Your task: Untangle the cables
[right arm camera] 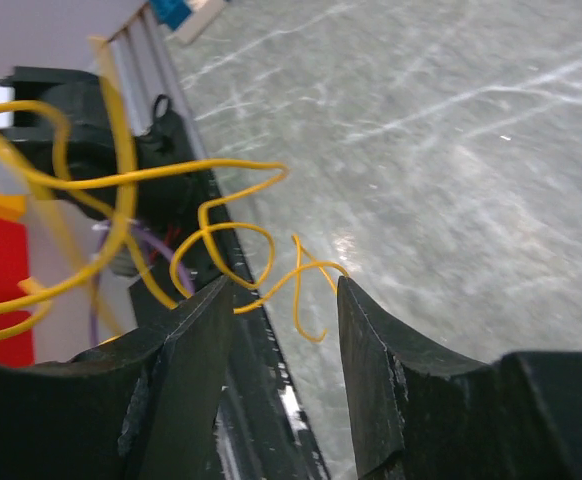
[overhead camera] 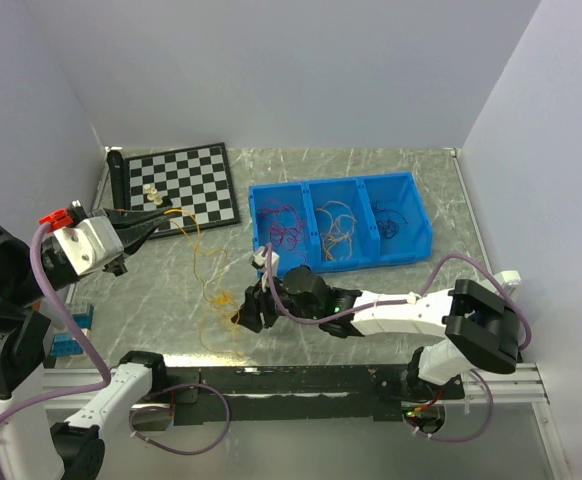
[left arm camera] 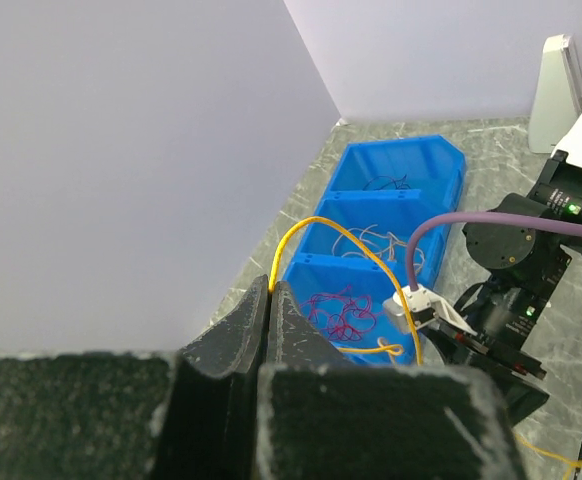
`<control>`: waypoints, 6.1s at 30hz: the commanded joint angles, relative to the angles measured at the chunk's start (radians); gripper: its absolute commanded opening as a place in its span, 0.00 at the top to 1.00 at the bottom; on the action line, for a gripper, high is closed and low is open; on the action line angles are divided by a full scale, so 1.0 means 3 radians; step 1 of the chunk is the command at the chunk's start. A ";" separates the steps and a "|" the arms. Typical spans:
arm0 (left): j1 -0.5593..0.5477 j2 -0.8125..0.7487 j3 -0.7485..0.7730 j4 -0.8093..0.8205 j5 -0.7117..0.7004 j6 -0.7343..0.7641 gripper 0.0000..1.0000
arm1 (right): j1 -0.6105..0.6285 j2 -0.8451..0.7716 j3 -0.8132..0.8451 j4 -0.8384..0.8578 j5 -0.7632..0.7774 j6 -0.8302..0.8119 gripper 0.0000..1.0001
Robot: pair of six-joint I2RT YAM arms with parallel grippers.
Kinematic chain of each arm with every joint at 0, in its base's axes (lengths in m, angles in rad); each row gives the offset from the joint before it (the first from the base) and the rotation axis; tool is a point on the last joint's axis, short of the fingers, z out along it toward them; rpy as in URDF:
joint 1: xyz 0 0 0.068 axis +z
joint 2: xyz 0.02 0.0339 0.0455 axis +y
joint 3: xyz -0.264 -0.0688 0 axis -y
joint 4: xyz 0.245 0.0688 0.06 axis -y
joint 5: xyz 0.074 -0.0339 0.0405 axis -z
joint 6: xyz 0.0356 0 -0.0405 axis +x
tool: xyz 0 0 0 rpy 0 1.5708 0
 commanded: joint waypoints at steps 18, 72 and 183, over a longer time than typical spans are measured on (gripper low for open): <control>0.0011 0.0059 0.0190 0.0176 0.0085 -0.0191 0.99 | 0.0261 0.0509 0.0895 0.0005 -0.0123 -0.0118 0.47; 0.0011 0.0886 0.1064 0.3867 -0.3125 -0.0141 0.99 | 0.0047 -0.1137 -0.0925 -0.2331 0.1994 0.2182 1.00; 0.0011 0.0442 0.0968 0.2686 -0.0948 -0.0641 0.99 | 0.0067 -0.0089 0.0788 0.0183 0.0148 -0.0461 1.00</control>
